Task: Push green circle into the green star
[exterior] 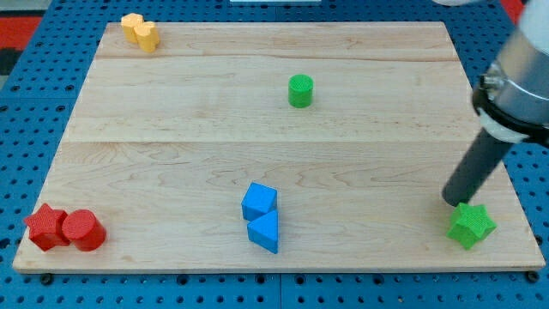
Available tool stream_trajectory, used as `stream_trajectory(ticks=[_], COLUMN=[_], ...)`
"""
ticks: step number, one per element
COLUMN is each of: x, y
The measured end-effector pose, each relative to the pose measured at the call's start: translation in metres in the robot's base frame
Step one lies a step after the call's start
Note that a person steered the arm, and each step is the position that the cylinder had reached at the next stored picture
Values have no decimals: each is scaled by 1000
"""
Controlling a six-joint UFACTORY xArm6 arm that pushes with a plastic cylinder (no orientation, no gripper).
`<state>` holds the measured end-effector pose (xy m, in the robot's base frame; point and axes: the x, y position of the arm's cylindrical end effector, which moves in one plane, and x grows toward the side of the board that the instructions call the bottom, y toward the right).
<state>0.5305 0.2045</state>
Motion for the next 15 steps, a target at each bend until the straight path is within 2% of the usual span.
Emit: stream_trajectory(ticks=[2,5,6,7,9,13,14,15], x=[-72,-188,-216,-222,-186,-56,-35,-28], y=[-24,-109,-148,-180,-170,-109,-88,-99])
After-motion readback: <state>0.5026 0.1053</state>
